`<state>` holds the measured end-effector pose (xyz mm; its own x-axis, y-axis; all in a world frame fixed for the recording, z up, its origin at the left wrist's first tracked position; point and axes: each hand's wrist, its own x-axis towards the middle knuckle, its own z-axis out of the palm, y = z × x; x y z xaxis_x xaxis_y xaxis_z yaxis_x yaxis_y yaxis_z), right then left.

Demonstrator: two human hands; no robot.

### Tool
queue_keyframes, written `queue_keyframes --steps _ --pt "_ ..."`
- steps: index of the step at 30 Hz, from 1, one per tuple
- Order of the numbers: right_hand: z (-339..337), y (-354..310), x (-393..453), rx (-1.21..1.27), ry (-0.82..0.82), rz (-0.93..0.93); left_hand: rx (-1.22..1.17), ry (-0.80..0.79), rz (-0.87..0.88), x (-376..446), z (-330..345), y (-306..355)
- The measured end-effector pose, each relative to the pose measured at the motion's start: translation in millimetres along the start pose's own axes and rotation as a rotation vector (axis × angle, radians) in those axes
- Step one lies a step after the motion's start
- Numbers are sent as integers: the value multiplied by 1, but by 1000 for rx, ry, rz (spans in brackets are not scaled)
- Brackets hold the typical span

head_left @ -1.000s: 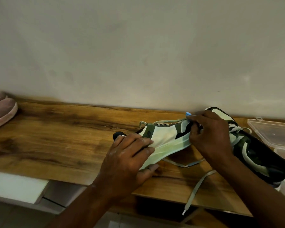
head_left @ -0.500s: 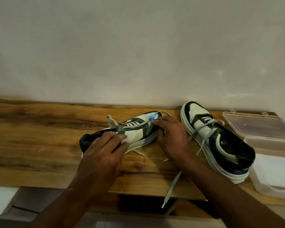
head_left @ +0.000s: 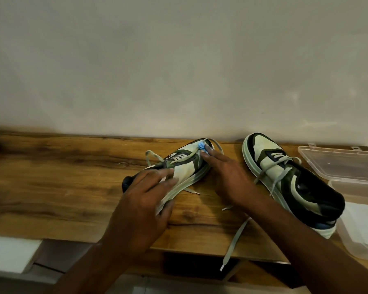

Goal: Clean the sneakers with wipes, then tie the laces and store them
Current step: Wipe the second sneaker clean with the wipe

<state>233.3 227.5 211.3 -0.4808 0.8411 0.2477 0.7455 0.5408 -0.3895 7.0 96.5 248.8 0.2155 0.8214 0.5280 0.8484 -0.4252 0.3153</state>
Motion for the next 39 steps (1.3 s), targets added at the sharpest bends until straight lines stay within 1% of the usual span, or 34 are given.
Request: queue_keyframes --steps 4,6,8,11,12,13,15,18,19,20,23,26,31,36,39 --pt "-3 -4 1 22 174 -24 -6 125 -166 7 -23 -3" --pt "-9 -6 0 48 243 19 -78 134 -324 8 -31 -12" --pt "-10 -5 0 85 292 62 -257 125 -556 10 -36 -20" --pt "-8 -1 1 87 326 76 -620 135 -910 14 -36 -32" --pt "-8 0 1 89 334 76 -680 108 -992 16 -35 -34" --pt "-7 0 1 93 337 78 -718 59 -1028 16 -35 -36" --pt "-7 0 0 90 328 87 -755 -71 -1006 15 -37 -38" --pt "-6 -1 -1 82 288 104 -712 -325 -840 9 -40 -40" --pt "-5 -1 -1 85 271 107 -684 -368 -792 7 -39 -42" --pt "-5 -1 -1 83 257 109 -643 -372 -770 5 -38 -43" --pt "-6 -1 -2 65 238 110 -565 -310 -771 3 -29 -43" --pt "-5 -4 -2 69 220 110 -490 -267 -727 1 -17 -36" --pt "-4 -9 -4 56 200 93 -443 -166 -671 1 1 -21" --pt "-8 -9 -3 18 189 118 -525 -131 -663 1 14 -11" --pt "-11 -7 -5 17 189 112 -543 -121 -627 0 21 -4"
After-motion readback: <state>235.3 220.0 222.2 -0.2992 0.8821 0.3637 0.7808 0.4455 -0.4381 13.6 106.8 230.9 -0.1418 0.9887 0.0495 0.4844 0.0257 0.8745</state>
